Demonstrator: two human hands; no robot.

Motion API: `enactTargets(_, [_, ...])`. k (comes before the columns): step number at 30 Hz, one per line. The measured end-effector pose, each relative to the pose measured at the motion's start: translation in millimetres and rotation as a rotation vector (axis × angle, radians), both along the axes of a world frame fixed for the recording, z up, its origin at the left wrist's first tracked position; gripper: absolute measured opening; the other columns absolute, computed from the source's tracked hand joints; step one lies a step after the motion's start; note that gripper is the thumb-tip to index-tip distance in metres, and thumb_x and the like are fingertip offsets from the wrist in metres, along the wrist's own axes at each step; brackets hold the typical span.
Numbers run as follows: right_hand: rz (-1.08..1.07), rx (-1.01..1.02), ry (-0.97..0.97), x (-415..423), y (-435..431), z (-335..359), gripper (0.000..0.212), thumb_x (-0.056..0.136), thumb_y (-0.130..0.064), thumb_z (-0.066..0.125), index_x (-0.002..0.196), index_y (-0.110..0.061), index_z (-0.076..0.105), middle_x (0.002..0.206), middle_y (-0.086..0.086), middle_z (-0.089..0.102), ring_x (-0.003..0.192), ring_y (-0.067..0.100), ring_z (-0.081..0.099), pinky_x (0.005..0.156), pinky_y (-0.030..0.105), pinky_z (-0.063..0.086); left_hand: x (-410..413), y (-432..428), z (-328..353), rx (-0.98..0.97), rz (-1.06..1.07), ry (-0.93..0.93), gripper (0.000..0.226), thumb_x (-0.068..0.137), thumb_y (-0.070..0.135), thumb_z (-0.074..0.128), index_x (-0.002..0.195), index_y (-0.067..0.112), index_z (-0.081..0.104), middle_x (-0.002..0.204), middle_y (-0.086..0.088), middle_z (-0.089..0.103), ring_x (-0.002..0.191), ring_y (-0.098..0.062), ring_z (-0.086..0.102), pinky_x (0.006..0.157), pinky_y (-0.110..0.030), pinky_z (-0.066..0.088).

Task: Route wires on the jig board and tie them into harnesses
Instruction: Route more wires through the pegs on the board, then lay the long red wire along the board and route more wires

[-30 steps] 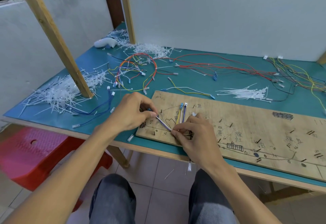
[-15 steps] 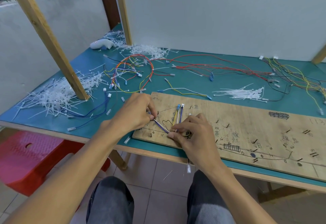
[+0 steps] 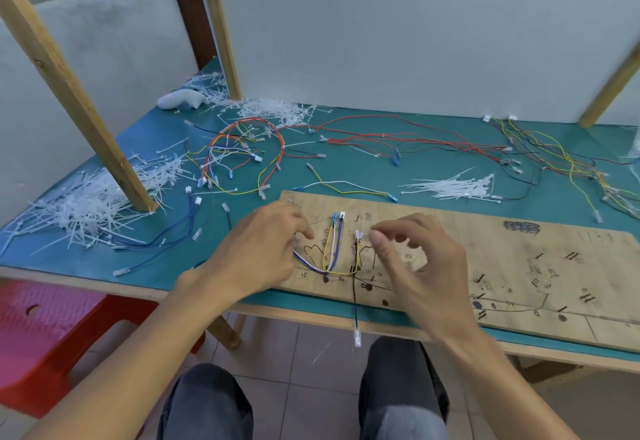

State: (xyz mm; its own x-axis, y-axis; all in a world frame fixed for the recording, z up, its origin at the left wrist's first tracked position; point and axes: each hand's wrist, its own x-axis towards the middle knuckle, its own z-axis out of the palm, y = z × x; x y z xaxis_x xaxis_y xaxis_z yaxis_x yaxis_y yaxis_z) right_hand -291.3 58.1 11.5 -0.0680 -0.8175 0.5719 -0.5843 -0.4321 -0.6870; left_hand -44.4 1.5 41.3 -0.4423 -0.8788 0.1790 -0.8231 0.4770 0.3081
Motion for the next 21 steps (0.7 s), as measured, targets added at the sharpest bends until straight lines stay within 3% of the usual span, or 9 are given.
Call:
enactTargets(4, [0.007,0.331,-0.051,-46.6,-51.8,14.9,0.019,0.096,-0.043,0.074,0.084,-0.030,0.079,0.075,-0.011,0.075,0.070,0.006,0.066,0.067,0.025,0.049,-16.5,-15.4,12.6,0.158,0.000,-0.073,0.043,0.078,0.002,0.054,0.100,0.028,0.080,0.095,0.011,0.076,0.094,-0.013,0.069,0.086,-0.037,0.059])
enactTargets(7, [0.004,0.461,-0.072,-63.2,-96.2,10.1,0.035,0.098,-0.044,0.071,0.074,-0.019,0.077,0.058,-0.005,0.067,0.055,0.009,0.056,0.064,0.029,0.045,-36.2,-60.7,28.8,0.238,0.036,0.048,0.036,0.074,-0.001,0.056,0.077,0.027,0.078,0.075,0.009,0.076,0.080,-0.012,0.072,0.083,-0.038,0.061])
enactTargets(10, [0.024,0.468,0.067,-68.1,-123.2,-1.3,0.044,0.099,-0.044,0.069,0.067,-0.015,0.072,0.050,-0.008,0.055,0.049,0.008,0.043,0.058,0.029,0.036,-65.6,-119.7,38.2,0.187,0.101,0.187,0.037,0.077,-0.002,0.056,0.069,0.027,0.076,0.074,0.006,0.077,0.083,-0.014,0.074,0.087,-0.036,0.060])
enactTargets(13, [-0.008,0.391,0.165,-69.9,-135.5,-14.3,0.052,0.099,-0.040,0.069,0.054,-0.019,0.057,0.045,-0.009,0.047,0.046,0.008,0.038,0.054,0.031,0.033,-89.3,-184.0,37.3,0.131,0.193,0.271,0.030,0.085,0.004,0.058,0.080,0.021,0.082,0.084,0.000,0.080,0.092,-0.019,0.074,0.092,-0.034,0.059])
enactTargets(16, [-0.029,0.320,0.273,-69.7,-140.3,-23.0,0.056,0.099,-0.039,0.068,0.051,-0.020,0.046,0.045,-0.007,0.041,0.047,0.010,0.037,0.054,0.034,0.032,-98.6,-246.7,32.2,0.096,0.273,0.310,0.023,0.088,0.009,0.062,0.088,0.017,0.084,0.093,-0.008,0.080,0.096,-0.025,0.075,0.095,-0.037,0.059])
enactTargets(21, [-0.055,0.275,0.471,-70.6,-145.0,-28.9,0.054,0.096,-0.049,0.060,0.058,-0.013,0.046,0.050,0.001,0.047,0.055,0.022,0.046,0.056,0.036,0.036,-96.2,-326.2,11.6,0.075,0.377,0.291,0.017,0.092,0.012,0.066,0.097,0.015,0.082,0.106,-0.012,0.079,0.104,-0.030,0.073,0.100,-0.037,0.057])
